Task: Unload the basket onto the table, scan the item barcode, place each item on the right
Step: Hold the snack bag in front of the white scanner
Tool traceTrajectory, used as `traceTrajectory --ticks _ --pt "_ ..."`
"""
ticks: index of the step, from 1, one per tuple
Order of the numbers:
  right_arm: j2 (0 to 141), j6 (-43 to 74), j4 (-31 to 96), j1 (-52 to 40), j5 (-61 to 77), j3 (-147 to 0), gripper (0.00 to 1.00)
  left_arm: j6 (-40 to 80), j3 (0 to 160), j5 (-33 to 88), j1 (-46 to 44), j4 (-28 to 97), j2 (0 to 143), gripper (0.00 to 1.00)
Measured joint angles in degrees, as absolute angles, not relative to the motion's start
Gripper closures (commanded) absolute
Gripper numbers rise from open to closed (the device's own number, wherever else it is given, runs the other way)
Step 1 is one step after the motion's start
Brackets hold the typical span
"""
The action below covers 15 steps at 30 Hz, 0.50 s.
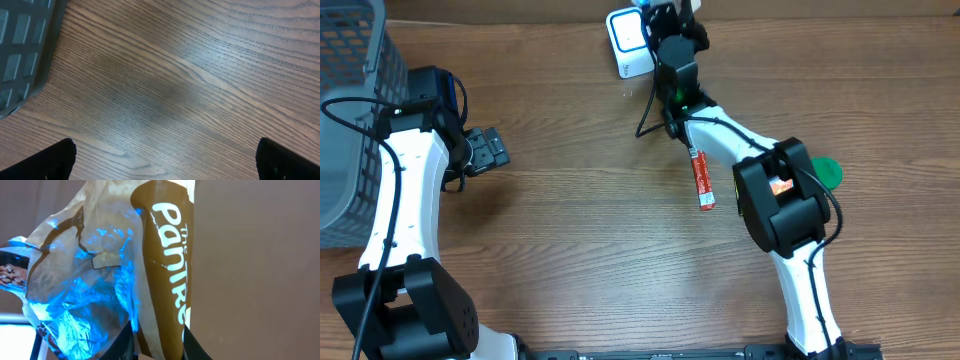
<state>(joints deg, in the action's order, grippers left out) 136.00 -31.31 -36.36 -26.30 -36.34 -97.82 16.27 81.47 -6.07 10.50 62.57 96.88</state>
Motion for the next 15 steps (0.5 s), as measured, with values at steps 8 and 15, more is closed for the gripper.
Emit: traceTrajectory --ticks 8,15 --pt "137.1 -31.5 -36.3 -27.0 -36.9 -97.8 0.96 16.3 81.5 -6.1 10.5 62.6 96.9 0.0" --pt "137.1 -31.3 -31.0 -29.1 -38.3 -97.8 0.96 16.3 81.5 -6.1 10.5 62.6 96.9 0.0"
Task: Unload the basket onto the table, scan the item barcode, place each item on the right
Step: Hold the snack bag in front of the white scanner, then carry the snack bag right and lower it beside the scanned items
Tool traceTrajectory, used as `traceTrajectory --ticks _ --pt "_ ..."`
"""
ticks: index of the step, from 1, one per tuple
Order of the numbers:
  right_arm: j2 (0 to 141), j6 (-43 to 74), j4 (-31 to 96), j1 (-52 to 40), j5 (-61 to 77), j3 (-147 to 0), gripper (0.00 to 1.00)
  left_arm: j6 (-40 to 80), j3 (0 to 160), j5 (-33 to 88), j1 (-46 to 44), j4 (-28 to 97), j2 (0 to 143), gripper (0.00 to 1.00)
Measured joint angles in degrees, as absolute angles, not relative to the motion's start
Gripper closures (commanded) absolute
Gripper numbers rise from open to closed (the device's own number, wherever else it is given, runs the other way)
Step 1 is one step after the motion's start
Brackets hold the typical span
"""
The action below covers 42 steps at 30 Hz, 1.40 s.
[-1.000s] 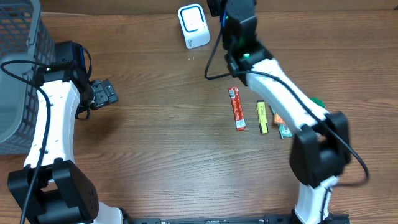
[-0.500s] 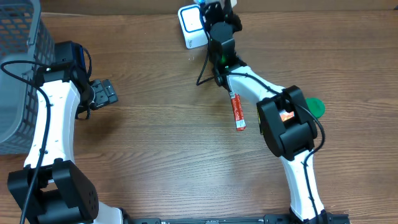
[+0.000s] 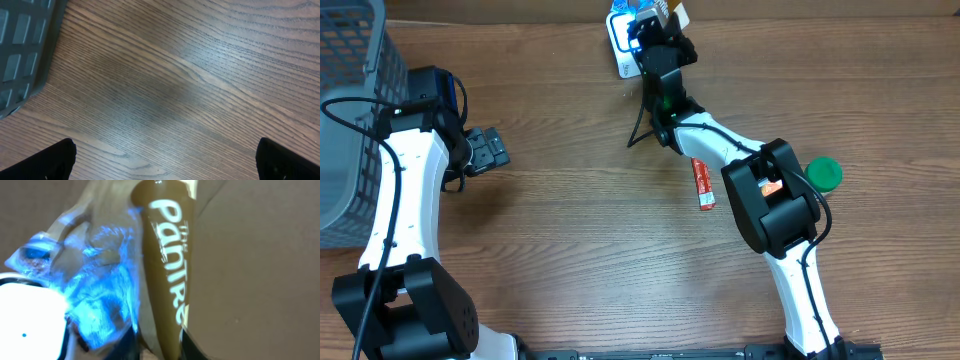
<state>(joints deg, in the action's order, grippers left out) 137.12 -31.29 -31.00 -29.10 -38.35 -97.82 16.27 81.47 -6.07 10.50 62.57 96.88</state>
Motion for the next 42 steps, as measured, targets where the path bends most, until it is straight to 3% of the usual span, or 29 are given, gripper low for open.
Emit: traceTrajectory --ticks 31,36,42 --pt "135.8 -26.9 -24.7 -35.3 -38.5 -97.8 0.97 16.3 81.5 -6.1 10.5 62.6 96.9 0.0" --pt "128.0 -25.7 -15.5 -35.3 -38.0 -97.8 0.97 16.3 81.5 -6.0 10.5 62.6 96.9 0.0" --pt "112.1 -16.6 12.2 -34.6 -30.8 -98.5 0.97 16.3 81.5 -6.1 10.5 62.5 96.9 0.0"
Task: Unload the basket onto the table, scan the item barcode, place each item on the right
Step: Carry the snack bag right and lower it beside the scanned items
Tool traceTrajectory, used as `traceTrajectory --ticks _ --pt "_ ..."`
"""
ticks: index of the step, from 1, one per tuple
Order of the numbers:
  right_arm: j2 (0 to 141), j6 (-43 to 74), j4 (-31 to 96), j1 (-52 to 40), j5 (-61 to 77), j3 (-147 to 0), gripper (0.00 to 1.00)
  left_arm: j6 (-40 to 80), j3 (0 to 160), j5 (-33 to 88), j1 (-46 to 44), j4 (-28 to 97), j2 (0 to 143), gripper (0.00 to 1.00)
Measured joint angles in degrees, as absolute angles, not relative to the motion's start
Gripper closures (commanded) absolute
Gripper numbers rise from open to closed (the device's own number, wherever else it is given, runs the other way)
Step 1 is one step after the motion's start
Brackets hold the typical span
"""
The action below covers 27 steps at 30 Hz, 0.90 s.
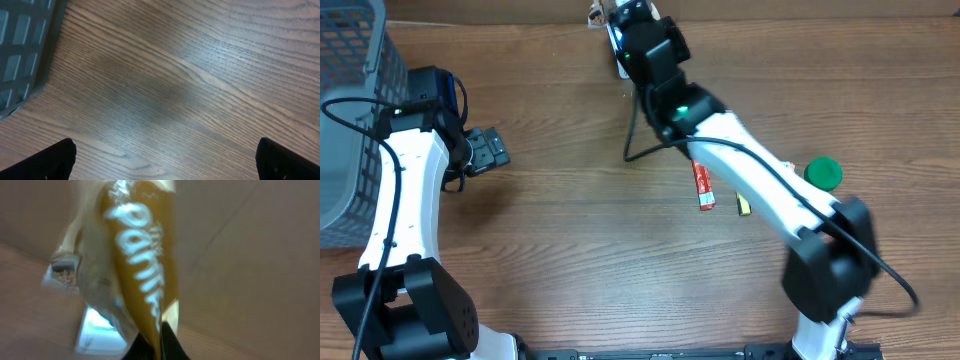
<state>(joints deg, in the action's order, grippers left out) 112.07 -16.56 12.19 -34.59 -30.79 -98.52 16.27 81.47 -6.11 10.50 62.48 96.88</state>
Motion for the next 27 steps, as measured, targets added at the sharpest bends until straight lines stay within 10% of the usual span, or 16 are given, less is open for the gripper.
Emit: traceTrajectory --ticks 8,14,27 --pt "104.5 -8.1 51.0 -30.0 -7.2 -98.9 0.78 16.3 81.5 -6.0 10.5 62.6 96.9 0.0" --pt "104.9 -6.6 65.1 -28.7 -0.2 -98.3 0.0 16.3 81.5 -6.1 10.5 62.6 96.9 0.0" --pt "104.9 -6.2 66.2 -25.9 2.1 -98.3 0.0 16.3 81.5 -6.1 10.5 62.6 96.9 0.0"
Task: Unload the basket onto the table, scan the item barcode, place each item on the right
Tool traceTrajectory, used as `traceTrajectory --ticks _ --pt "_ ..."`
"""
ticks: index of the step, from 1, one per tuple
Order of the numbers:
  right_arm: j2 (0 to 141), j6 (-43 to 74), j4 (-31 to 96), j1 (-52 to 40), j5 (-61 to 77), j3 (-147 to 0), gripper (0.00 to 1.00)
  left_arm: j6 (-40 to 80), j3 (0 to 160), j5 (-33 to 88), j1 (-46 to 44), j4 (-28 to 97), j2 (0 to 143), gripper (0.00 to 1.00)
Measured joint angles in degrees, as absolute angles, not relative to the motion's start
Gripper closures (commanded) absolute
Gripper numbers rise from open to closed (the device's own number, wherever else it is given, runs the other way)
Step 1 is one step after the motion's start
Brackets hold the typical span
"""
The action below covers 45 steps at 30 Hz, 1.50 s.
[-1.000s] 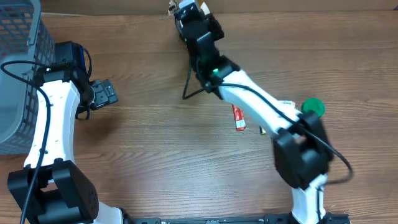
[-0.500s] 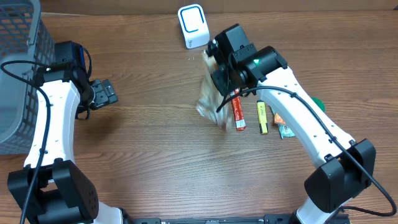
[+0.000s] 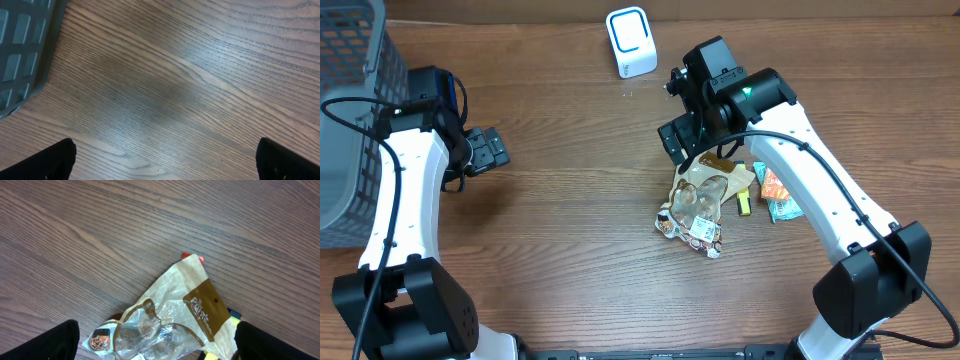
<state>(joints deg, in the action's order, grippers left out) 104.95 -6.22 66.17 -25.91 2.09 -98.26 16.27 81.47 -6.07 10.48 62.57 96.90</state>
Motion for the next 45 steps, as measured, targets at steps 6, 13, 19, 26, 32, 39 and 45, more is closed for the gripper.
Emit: traceTrajectory --ticks 6,13,19,26,32,39,45 --pt "104.9 -6.2 66.2 -25.9 2.2 -98.3 0.0 16.3 81.5 -6.1 10.5 62.6 96.9 0.0" --pt "104.9 -6.2 66.2 -25.9 2.2 -98.3 0.0 16.3 81.5 -6.1 10.5 62.6 96.9 0.0" --pt "104.9 -6.2 66.2 -25.9 2.2 -98.3 0.0 16.3 81.5 -6.1 10.5 62.6 96.9 0.0" --pt "104.9 -6.2 66.2 -25.9 2.2 -98.3 0.0 16.3 81.5 -6.1 10.5 62.6 96.9 0.0" --pt "104.7 -6.2 66.2 -25.9 2.2 -98.2 0.0 16.3 81.5 -6.1 10.5 62.6 96.9 0.0" --pt "96.6 -6.2 66.2 -25.9 2.2 -98.2 0.0 16.3 81.5 -6.1 10.5 62.6 96.9 0.0" --pt "81.4 -6.2 65.4 -25.8 1.4 -98.2 0.0 16.3 81.5 -6.1 10.5 62.6 96.9 0.0"
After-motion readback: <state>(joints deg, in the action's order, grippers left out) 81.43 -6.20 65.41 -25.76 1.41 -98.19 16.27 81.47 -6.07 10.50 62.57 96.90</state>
